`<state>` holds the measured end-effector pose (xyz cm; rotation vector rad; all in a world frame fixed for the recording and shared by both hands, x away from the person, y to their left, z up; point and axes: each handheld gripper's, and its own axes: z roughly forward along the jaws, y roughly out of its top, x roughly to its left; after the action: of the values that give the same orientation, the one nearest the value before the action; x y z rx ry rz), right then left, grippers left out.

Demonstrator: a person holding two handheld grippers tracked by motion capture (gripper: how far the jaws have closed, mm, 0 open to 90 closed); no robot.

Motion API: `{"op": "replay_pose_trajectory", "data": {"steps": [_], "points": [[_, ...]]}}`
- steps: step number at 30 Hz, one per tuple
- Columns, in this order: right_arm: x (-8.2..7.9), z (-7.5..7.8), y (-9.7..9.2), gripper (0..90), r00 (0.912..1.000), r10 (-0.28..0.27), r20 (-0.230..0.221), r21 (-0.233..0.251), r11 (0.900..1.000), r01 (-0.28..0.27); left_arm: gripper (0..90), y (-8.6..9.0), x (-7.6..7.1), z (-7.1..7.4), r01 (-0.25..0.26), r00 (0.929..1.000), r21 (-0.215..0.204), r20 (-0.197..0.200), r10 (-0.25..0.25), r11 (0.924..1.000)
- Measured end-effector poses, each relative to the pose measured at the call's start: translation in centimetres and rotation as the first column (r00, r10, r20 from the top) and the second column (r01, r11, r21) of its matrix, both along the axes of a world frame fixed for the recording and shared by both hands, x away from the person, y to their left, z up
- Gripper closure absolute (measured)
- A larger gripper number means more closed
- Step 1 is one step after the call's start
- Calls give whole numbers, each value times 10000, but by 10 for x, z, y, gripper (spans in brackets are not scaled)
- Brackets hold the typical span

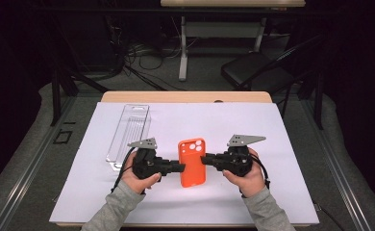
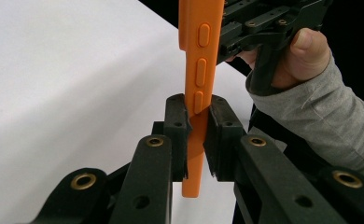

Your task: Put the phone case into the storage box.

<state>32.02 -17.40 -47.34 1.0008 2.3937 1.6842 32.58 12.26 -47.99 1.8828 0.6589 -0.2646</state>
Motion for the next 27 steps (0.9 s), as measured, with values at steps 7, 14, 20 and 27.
{"op": "replay_pose_trajectory", "data": {"steps": [7, 14, 20, 27], "points": [[0, 0, 0, 829, 10000, -14, -28, 49, 10000, 14, 803, 0, 0, 0, -4, 10000, -5, 52, 4, 10000], [0, 0, 0, 831, 9999, -47, -101, 58, 10000, 47, 801, 0, 0, 0, -43, 10000, -23, -18, 42, 10000], [0, 0, 0, 833, 9998, -141, -151, 139, 9998, 143, 800, 0, 0, 0, -56, 10000, -54, -18, 56, 10000], [0, 0, -1, 834, 9997, -160, -207, 165, 9997, 163, 798, 0, 0, -1, -63, 10000, -50, -21, 63, 10000]]}}
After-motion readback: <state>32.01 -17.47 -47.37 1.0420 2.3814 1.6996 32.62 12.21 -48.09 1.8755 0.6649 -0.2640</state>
